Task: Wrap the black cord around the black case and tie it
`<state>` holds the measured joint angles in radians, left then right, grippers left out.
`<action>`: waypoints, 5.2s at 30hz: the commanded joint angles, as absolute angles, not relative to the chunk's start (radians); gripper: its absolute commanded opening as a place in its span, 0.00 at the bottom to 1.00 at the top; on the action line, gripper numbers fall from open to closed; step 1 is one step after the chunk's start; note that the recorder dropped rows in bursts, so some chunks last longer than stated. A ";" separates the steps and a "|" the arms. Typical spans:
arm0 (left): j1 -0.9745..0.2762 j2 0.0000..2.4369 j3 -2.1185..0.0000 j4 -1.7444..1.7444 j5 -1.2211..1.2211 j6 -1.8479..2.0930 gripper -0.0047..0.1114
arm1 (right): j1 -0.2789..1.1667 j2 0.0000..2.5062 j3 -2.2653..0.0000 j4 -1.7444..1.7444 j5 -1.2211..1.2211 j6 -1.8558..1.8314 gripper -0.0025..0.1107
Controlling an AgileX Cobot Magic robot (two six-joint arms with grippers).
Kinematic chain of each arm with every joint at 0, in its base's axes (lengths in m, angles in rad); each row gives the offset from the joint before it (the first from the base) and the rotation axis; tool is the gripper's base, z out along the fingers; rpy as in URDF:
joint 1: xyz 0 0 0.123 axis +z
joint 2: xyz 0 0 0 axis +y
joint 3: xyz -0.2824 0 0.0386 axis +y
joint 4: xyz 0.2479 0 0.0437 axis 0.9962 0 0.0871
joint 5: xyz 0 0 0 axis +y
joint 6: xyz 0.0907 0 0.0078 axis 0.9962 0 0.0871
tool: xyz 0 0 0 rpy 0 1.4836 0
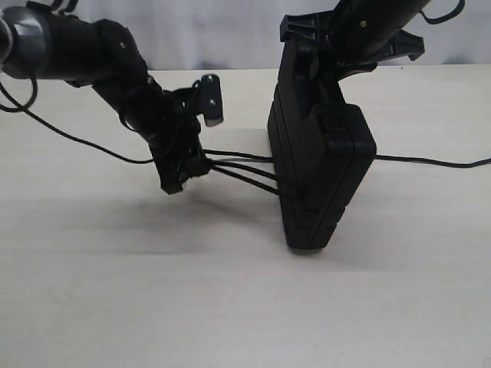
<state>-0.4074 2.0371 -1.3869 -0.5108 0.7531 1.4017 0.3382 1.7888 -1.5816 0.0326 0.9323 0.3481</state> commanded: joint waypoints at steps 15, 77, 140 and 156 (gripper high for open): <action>-0.395 1.916 -1.386 -0.763 0.410 1.248 0.04 | 0.341 1.785 -1.581 0.048 0.940 0.353 0.06; -0.535 1.916 -1.386 -0.180 0.385 0.940 0.04 | 0.341 1.785 -1.581 0.048 0.940 0.353 0.06; -0.733 1.916 -1.411 0.777 0.697 -0.135 0.04 | 0.341 1.785 -1.581 0.048 0.940 0.353 0.06; -0.610 1.968 -1.538 0.107 1.096 0.537 0.04 | 0.341 1.785 -1.581 0.048 0.938 0.353 0.06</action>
